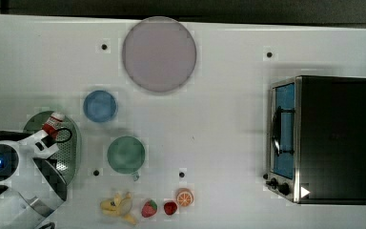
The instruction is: Pick Ketchup from the table and place it in strainer.
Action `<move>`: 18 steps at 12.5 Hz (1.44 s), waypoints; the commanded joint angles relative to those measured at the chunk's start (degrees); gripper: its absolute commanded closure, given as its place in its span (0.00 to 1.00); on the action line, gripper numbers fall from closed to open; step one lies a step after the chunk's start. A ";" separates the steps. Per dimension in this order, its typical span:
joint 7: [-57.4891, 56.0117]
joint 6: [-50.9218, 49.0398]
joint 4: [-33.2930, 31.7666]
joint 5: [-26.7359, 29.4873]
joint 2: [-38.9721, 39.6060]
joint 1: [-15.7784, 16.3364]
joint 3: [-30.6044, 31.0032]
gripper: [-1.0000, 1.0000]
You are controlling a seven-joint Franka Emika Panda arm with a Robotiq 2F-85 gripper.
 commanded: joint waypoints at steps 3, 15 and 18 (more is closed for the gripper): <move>3.71 1.90 0.75 -2.78 0.63 0.71 -1.20 0.00; 9.75 -39.04 18.83 10.22 -24.14 -15.25 -6.17 0.00; 9.27 -50.91 26.83 10.22 -25.79 -17.81 -14.03 0.00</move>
